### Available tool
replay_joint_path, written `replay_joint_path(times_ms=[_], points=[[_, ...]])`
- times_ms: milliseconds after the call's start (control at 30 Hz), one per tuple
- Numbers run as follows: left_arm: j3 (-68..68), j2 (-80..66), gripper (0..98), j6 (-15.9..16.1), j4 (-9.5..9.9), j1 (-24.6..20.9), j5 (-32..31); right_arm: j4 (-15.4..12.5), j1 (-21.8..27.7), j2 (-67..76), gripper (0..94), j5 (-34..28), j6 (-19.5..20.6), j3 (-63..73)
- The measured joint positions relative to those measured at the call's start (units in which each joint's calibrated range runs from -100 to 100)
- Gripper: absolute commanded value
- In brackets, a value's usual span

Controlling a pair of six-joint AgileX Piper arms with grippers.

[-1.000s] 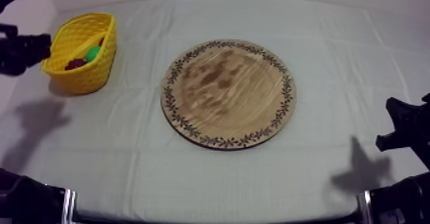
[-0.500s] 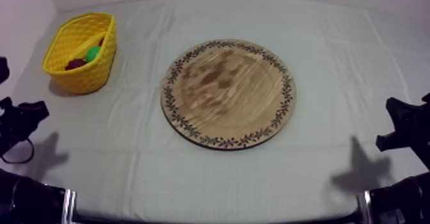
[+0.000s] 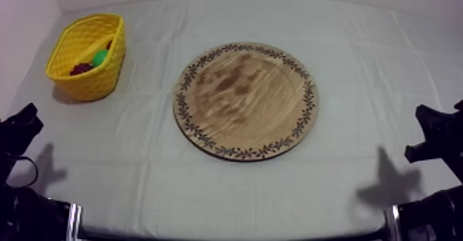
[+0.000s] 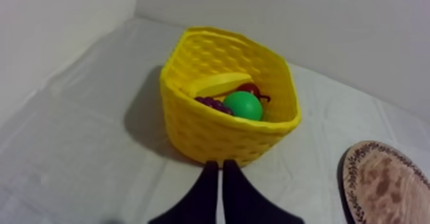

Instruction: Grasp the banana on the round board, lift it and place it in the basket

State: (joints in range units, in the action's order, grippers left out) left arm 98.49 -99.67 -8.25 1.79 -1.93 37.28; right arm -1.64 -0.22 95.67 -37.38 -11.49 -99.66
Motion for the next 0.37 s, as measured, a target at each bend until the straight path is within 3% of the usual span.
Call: replay_joint_path(times_ms=[367], points=[[0.5, 0.0, 0.1, -0.2, 0.08, -0.1, -1.3, 0.0, 0.0, 0.0, 0.3, 0.1, 0.0, 0.0]])
